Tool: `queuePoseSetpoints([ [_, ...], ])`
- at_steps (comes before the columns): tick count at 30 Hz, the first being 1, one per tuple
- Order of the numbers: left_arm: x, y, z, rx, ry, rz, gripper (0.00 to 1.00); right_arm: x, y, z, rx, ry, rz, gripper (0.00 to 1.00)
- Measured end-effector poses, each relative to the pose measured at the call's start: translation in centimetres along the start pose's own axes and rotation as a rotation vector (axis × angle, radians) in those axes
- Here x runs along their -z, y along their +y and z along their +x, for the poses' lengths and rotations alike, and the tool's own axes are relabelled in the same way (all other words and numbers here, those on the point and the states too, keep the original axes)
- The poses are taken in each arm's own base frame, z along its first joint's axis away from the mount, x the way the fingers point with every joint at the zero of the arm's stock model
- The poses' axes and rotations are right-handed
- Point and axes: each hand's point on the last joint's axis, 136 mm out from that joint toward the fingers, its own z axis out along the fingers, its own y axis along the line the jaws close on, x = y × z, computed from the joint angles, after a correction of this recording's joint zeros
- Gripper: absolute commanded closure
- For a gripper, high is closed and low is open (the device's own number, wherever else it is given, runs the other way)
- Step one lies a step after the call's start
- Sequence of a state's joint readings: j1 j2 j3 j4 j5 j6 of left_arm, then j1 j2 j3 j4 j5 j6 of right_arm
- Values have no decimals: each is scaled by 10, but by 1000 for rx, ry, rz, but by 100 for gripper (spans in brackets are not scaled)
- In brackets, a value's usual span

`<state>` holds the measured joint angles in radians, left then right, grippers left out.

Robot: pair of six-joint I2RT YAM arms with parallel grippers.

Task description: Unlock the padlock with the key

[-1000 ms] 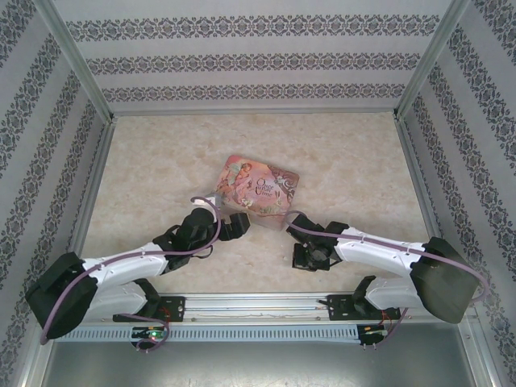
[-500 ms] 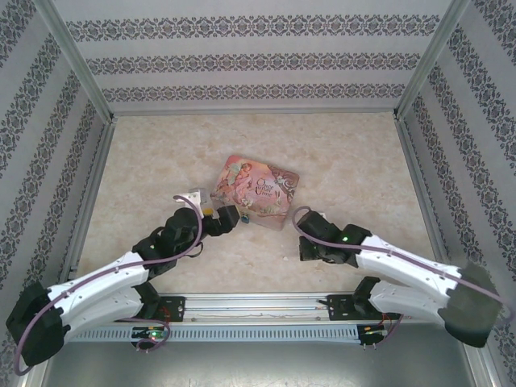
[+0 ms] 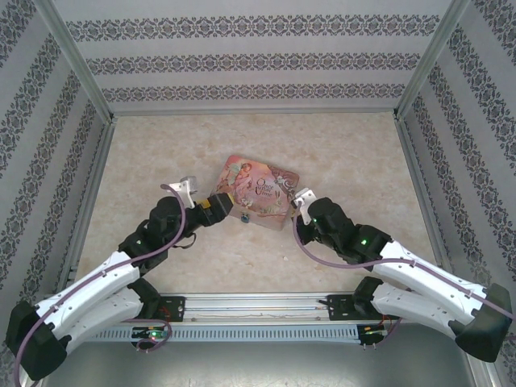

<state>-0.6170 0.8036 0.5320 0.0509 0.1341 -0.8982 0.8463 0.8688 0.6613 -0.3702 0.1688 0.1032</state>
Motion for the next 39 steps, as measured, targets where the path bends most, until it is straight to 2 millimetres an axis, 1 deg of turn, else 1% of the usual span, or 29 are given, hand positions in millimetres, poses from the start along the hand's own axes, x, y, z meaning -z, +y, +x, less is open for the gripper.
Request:
queuePoseSetpoints([
  [2, 1, -11, -2, 21, 27, 42, 14, 1, 8, -14, 71, -58, -40, 100],
  [6, -4, -45, -4, 24, 118, 132, 20, 6, 25, -40, 199, -183, -127, 100],
  [9, -12, -66, -3, 21, 189, 189, 26, 10, 37, -49, 284, -239, -179, 100],
  [11, -20, -72, 2, 27, 235, 214, 30, 12, 41, -52, 330, -264, -198, 100],
  [13, -29, -73, 9, 34, 278, 231, 33, 13, 44, -55, 368, -281, -207, 100],
  [16, -41, -68, 22, 46, 335, 230, 35, 11, 45, -56, 407, -287, -208, 100],
  [21, -54, -67, 36, 57, 391, 243, 38, 0, 43, -52, 428, -255, -201, 100],
  [24, -58, -70, 37, 56, 398, 253, 41, -6, 40, -50, 423, -235, -194, 100],
  [28, -64, -77, 38, 52, 410, 269, 45, -11, 41, -49, 424, -225, -199, 100],
  [35, -75, -87, 37, 32, 426, 285, 53, -12, 40, -60, 419, -240, -195, 100],
  [39, -78, -90, 34, 11, 426, 287, 58, -13, 38, -63, 415, -244, -189, 100],
])
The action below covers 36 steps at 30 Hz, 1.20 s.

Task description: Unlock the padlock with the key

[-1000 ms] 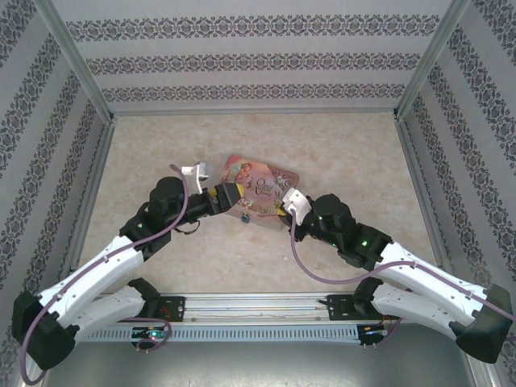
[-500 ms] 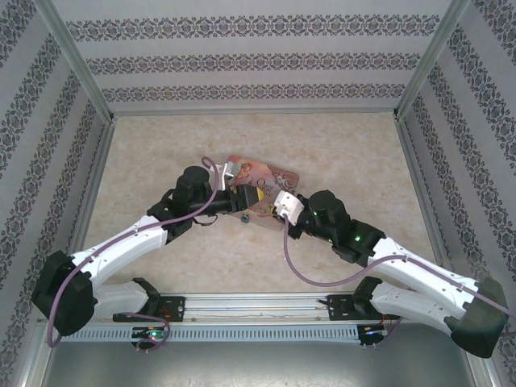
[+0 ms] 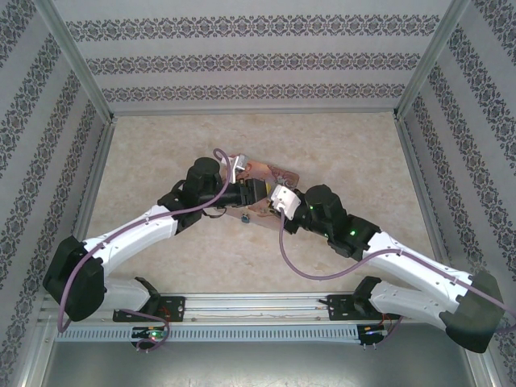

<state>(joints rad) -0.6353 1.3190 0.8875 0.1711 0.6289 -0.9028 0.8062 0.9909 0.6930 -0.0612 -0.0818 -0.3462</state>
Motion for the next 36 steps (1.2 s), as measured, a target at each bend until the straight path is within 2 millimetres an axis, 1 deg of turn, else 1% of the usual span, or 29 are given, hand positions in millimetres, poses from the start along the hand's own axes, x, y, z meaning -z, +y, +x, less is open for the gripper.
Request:
queuePoseSetpoints([
  [4, 0, -1, 0, -15, 2, -3, 61, -1, -2, 1, -6, 5, 5, 100],
  [8, 0, 3, 2, -19, 13, -17, 64, -1, -4, -3, -11, -5, 9, 100],
  [13, 0, 4, 3, -26, 22, -26, 70, -1, -5, -6, -25, -14, 14, 100],
  [16, 0, 5, 4, -31, 24, -29, 79, -1, -8, -5, -34, -11, 22, 100],
  [21, 0, 8, 2, -40, 16, -44, 99, 0, -11, -4, -48, -9, 35, 100],
  [22, 1, 9, 2, -36, 13, -50, 100, 0, -11, -4, -53, -9, 35, 100],
  [27, 2, 8, 1, -46, 6, -54, 100, 3, -17, -5, -119, -25, 22, 87],
  [29, 5, 5, 1, -59, 1, -50, 100, 8, -23, -6, -167, -45, 17, 79],
  [33, 13, -1, 2, -85, 5, -54, 100, 30, -47, -10, -337, -130, 16, 56],
  [34, 15, -2, 2, -94, 8, -55, 100, 35, -50, -12, -377, -159, 0, 52],
  [36, 18, -7, 2, -117, 15, -50, 100, 43, -54, -14, -461, -206, -42, 48],
])
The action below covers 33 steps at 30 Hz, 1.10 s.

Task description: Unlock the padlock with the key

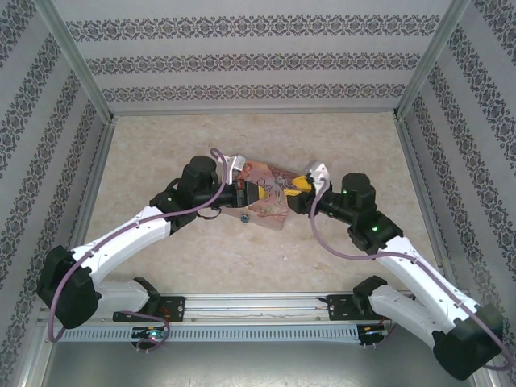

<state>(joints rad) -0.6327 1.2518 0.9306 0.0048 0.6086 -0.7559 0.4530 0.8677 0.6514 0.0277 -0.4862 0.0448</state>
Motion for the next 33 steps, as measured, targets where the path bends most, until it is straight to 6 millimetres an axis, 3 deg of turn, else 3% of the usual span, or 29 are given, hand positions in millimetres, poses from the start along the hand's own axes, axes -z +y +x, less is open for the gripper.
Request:
queuePoseSetpoints([
  [11, 11, -23, -1, -108, 45, 54, 100, 10, 44, -13, -286, -56, -350, 44],
  [21, 11, -25, 2, -118, 61, 66, 100, -7, 52, -3, -401, 8, -435, 52],
  [33, 11, -25, 2, -118, 61, 66, 100, -25, 57, 8, -446, 70, -479, 69],
])
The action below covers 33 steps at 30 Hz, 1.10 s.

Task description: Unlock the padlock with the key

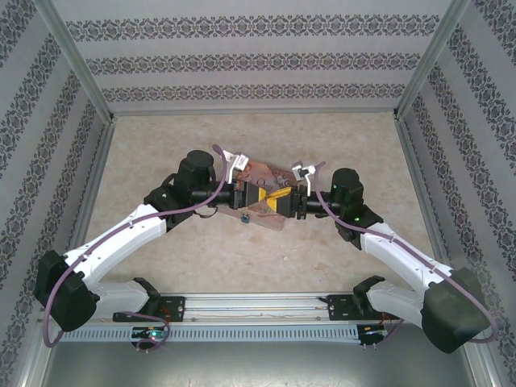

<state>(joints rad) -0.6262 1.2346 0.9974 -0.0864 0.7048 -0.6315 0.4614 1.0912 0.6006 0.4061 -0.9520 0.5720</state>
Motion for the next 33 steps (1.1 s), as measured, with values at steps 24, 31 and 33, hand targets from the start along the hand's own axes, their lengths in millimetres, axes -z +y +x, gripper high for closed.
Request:
queuePoseSetpoints([
  [24, 5, 5, -4, 5, -42, -28, 48, -1, 1, -2, 2, 6, -16, 100],
  [31, 33, 12, -15, -54, -187, -145, 31, 9, -27, -5, -15, -44, 114, 100],
  [33, 44, 19, -15, -66, -232, -193, 27, 10, -37, -1, -31, -49, 156, 100],
])
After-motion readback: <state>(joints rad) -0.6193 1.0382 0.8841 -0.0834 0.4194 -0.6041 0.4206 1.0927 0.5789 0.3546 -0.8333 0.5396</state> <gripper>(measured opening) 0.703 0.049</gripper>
